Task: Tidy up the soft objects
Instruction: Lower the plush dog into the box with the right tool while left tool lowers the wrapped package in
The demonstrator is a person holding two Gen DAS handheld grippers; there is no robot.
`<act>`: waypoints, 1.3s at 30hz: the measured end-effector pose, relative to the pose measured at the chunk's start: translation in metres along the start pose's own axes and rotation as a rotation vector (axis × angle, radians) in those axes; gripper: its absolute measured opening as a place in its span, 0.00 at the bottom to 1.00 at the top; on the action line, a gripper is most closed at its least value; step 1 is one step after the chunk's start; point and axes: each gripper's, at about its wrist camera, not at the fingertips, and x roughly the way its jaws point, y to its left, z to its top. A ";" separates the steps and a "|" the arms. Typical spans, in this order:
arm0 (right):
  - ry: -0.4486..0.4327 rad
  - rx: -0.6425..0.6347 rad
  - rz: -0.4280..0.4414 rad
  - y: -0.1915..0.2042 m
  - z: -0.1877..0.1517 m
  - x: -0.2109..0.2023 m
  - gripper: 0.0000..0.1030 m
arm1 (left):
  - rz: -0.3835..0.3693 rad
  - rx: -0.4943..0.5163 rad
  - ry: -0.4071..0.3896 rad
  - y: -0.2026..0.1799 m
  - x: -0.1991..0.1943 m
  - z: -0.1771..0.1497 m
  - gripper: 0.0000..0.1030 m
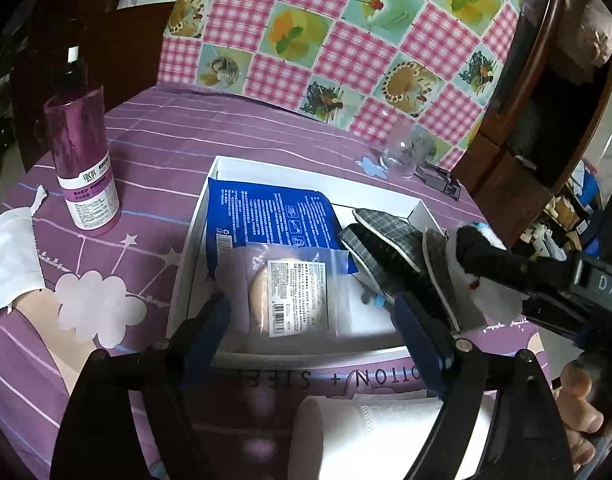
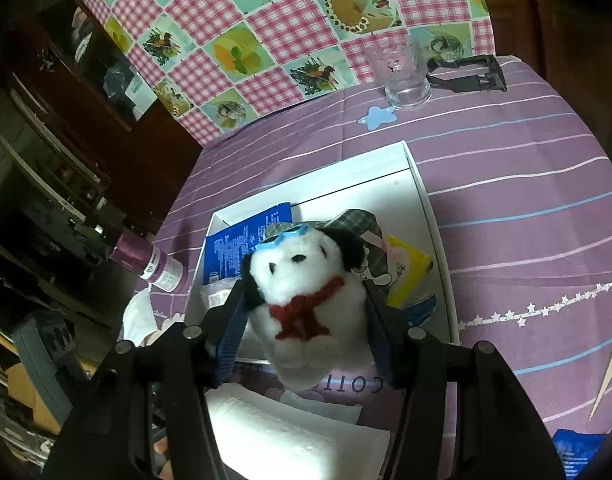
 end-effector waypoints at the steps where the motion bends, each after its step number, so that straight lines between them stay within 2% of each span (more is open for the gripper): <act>1: 0.002 -0.004 -0.001 0.001 0.000 0.000 0.55 | 0.002 0.006 -0.002 -0.001 0.000 0.000 0.82; 7: 0.030 -0.046 -0.024 0.008 -0.002 0.003 0.55 | 0.020 0.073 -0.041 -0.009 -0.006 -0.002 0.82; 11: 0.041 -0.070 0.003 0.013 -0.003 0.004 0.56 | 0.022 0.094 -0.054 -0.012 -0.009 -0.002 0.82; 16: 0.083 -0.068 0.026 0.013 -0.006 0.012 0.56 | 0.061 0.096 -0.074 -0.010 -0.011 -0.001 0.82; 21: 0.105 -0.050 0.037 0.011 -0.007 0.017 0.57 | 0.017 0.048 -0.041 -0.004 -0.008 0.000 0.82; 26: 0.107 -0.065 0.022 0.013 -0.008 0.016 0.57 | 0.034 0.055 -0.043 -0.005 -0.006 -0.001 0.82; 31: 0.141 -0.047 0.018 0.011 -0.009 0.025 0.58 | 0.013 0.052 -0.013 -0.004 -0.002 -0.002 0.82; 35: 0.161 0.043 0.079 0.000 -0.008 0.028 0.66 | 0.027 0.062 -0.010 -0.005 0.001 -0.003 0.82; 39: 0.103 0.138 0.186 -0.012 -0.004 0.015 0.81 | 0.022 0.059 -0.010 -0.005 0.001 -0.003 0.82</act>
